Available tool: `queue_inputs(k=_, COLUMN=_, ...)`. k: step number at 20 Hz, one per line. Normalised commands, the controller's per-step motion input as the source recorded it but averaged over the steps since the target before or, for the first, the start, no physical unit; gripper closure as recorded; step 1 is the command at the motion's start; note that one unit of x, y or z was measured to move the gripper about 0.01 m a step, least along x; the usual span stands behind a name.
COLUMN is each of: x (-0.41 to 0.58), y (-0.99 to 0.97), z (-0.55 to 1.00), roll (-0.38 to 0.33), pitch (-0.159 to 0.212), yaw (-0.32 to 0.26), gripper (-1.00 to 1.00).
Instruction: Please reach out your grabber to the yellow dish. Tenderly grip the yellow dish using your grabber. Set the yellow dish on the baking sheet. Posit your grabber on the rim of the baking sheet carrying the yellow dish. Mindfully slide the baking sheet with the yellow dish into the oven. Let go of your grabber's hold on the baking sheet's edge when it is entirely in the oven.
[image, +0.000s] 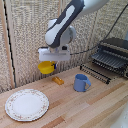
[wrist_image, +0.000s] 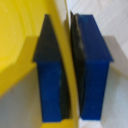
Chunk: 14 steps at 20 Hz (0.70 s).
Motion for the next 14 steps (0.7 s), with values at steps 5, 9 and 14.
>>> queue_inputs(k=5, x=0.131, y=-0.29, z=0.91, roll=0.005, pitch=0.101, yaw=-0.287, gripper=1.0)
queue_inputs(k=9, x=0.069, y=-0.6, z=0.89, roll=0.028, pitch=0.089, yaw=-0.197, gripper=1.0)
queue_inputs(k=14, x=0.009, y=-0.75, z=0.74, roll=0.027, pitch=0.023, yaw=-0.148, gripper=1.0)
